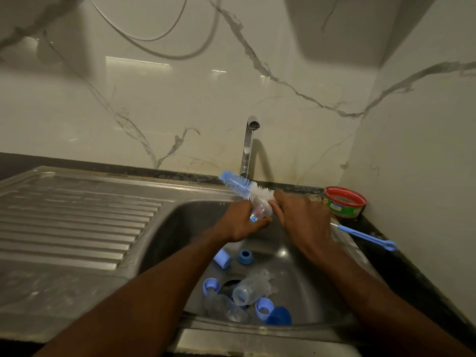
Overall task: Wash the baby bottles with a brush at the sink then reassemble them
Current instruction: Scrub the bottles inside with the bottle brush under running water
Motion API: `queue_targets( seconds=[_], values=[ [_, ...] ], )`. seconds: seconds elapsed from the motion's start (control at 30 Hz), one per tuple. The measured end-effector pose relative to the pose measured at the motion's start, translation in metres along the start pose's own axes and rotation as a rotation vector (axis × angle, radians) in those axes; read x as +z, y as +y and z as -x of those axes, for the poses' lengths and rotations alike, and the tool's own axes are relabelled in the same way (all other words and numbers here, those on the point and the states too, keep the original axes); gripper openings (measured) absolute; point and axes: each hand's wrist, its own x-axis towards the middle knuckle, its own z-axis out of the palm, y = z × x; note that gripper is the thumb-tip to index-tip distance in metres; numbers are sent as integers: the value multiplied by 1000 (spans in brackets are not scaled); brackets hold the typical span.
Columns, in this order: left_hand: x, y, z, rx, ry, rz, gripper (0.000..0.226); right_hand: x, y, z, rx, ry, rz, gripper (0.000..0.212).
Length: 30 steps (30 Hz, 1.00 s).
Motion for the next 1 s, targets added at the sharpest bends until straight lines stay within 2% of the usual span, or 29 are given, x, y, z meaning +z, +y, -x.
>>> queue_targets(
  seconds=[0.13, 0.2, 0.3, 0.47, 0.6, 0.7, 0.9, 1.0],
  values=[
    [-7, -13, 2, -155, 132, 93, 48, -1, 16, 6, -25, 6, -34, 28],
    [-13, -21, 5, -163, 145, 194, 47, -1, 24, 10, -65, 10, -28, 29],
    [-14, -19, 9, -118, 57, 231, 38, 1, 22, 9, -84, 31, -26, 31],
    [-5, -1, 11, -13, -121, 221, 59, 1, 3, 0, 46, 6, -76, 34],
    [-10, -5, 7, -26, -41, 396, 63, 3, 27, 1, 161, 5, -150, 39],
    [-17, -10, 6, -75, 44, 456, 59, 12, 41, 6, 171, 13, -231, 42],
    [-3, 9, 11, -52, -147, 407, 65, 8, 11, 0, 149, 49, -264, 40],
    [-2, 3, 8, -63, -114, 322, 72, 3, 7, 3, 82, 48, -198, 37]
  ],
)
